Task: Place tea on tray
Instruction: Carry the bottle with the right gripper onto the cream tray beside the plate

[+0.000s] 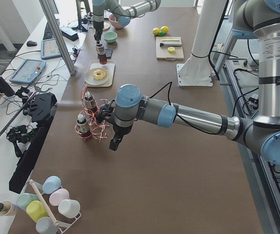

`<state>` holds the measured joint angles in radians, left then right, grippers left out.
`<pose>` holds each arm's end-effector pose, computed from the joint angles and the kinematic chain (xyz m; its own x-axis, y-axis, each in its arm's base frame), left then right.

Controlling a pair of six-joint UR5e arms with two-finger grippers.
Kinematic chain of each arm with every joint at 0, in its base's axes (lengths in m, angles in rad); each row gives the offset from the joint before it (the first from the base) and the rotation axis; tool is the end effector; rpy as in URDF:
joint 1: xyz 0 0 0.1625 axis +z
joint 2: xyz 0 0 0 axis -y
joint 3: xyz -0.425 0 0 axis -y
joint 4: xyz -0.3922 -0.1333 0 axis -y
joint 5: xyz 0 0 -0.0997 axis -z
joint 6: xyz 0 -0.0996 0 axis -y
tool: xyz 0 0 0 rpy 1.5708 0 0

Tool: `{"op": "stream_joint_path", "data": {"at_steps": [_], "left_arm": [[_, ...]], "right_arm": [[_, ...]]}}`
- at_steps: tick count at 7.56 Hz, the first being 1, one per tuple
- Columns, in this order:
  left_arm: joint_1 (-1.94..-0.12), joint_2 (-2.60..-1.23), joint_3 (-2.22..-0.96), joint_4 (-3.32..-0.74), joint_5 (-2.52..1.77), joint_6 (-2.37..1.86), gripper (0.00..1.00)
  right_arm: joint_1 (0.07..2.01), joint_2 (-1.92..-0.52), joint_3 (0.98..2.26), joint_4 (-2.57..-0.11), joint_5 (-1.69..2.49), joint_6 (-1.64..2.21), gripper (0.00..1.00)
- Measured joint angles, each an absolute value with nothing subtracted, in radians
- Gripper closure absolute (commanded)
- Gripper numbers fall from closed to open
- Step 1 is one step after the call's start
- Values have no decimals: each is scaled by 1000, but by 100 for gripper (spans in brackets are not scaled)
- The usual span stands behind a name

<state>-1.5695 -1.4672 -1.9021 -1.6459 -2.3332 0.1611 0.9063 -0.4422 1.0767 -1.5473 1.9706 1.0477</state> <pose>-0.0639 -0.4549 0.5357 0.7134 0.3573 -0.6029 -0.1172 0.9090 0.4001 -0.4405 -0.7156 0.1235 0.7116 0.1622 0.6836 -0.2573 0.9656 0.0387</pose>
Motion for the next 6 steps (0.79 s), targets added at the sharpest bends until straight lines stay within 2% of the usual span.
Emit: {"op": "stream_joint_path", "data": {"at_steps": [2, 3, 4, 6], "left_arm": [[-1570, -1467, -1902, -1646, -2333, 161, 1], [-1570, -1467, -1902, -1646, -2333, 161, 1], [-1571, -1467, -1902, -1646, -2333, 161, 1], [-1571, -1467, -1901, -1646, -2333, 161, 1]], "right_arm": [[896, -448, 1065, -1515, 1967, 1071, 100], [893, -449, 1066, -1512, 1966, 1071, 65], [892, -449, 1068, -1511, 1965, 1065, 1], [890, -447, 1073, -1510, 1963, 1052, 0]]}}
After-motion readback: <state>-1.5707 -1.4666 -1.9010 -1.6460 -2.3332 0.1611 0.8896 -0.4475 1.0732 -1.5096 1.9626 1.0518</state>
